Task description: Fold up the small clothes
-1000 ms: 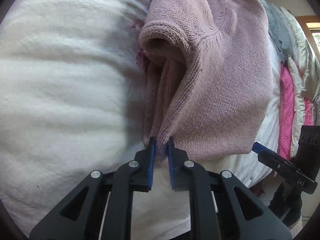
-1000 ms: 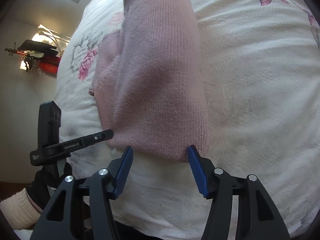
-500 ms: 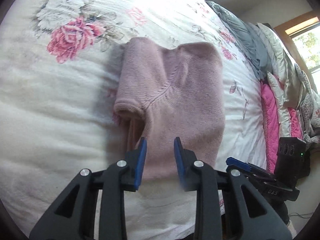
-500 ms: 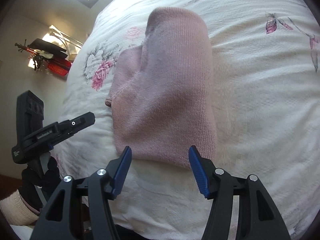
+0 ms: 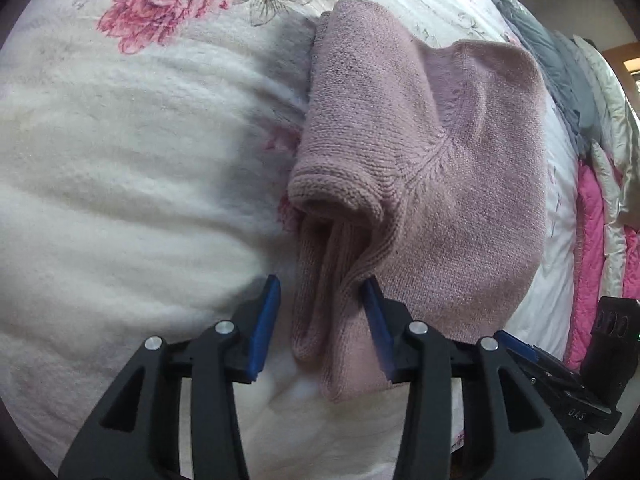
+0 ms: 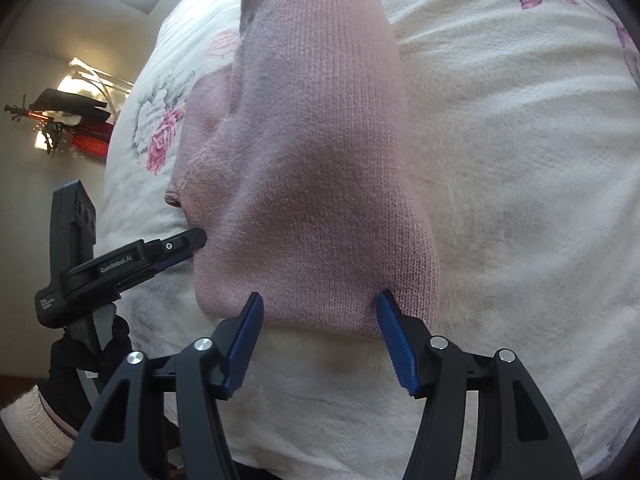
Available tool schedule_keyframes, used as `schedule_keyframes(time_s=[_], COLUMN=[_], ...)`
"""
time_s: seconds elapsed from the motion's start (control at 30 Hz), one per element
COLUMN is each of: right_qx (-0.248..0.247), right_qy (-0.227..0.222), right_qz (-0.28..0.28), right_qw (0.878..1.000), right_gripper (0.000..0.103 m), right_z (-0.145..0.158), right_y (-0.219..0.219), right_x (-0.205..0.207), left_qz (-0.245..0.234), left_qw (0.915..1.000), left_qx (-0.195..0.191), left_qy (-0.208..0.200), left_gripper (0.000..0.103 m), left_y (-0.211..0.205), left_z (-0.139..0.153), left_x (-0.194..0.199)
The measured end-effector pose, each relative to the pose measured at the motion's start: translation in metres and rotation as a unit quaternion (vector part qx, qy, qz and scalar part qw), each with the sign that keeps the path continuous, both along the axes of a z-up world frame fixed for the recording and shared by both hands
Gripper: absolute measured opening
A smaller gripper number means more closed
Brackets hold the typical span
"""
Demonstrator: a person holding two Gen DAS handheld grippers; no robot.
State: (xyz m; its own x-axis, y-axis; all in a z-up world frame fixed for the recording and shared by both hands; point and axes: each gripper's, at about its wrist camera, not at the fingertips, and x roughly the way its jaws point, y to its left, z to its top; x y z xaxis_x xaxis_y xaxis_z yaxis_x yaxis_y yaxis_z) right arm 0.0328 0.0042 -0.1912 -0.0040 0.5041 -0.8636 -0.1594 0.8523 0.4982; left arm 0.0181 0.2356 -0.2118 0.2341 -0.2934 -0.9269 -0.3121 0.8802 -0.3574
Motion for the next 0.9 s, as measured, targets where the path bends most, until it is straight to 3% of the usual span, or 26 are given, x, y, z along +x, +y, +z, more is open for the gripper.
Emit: schedule_keyframes(time_s=[0.07,0.17,0.23,0.3,0.37,0.53,0.73,0.9], right_qx=[-0.011,-0.022,-0.039,-0.053,-0.072,-0.079,-0.152,-0.177], right_qy=[-0.018,-0.057,-0.074,-0.09,-0.098,-0.115,-0.138,-0.146], right_qz=[0.005,0.006,0.01,0.011,0.011,0.002,0.001,-0.001], right_qw=[1.0,0.998,0.996,0.994,0.993,0.99,0.979,0.973], right_gripper=[0.063,0.076,0.085,0.087,0.092,0.095,0.099,0.099], right_z=[0.014,0.041,0.056,0.071,0.082,0.107,0.13,0.143], right_y=[-0.001,-0.001,0.0,0.001,0.002,0.001,0.005,0.004], right_x=[-0.004,-0.013,-0.018,-0.024,-0.029,-0.04,-0.053,-0.062], left_qz=[-0.001,0.001,-0.006,-0.01,-0.013,-0.02,-0.033,-0.034], left_qw=[0.9998,0.9995,0.9989,0.9982,0.9981,0.9968,0.9913,0.9879], left_qx=[0.005,0.011,0.031,0.048,0.051,0.07,0.118,0.141], left_qy=[-0.017,-0.031,-0.035,-0.035,-0.034,-0.033,-0.048,-0.054], left_gripper=[0.04,0.043,0.053,0.062,0.063,0.071,0.081,0.081], left_y=[0.002,0.004,0.002,-0.003,-0.004,-0.019,-0.04,-0.047], left_z=[0.017,0.042,0.057,0.071,0.082,0.103,0.129,0.144], left_x=[-0.01,-0.027,-0.037,-0.045,-0.052,-0.067,-0.083,-0.095])
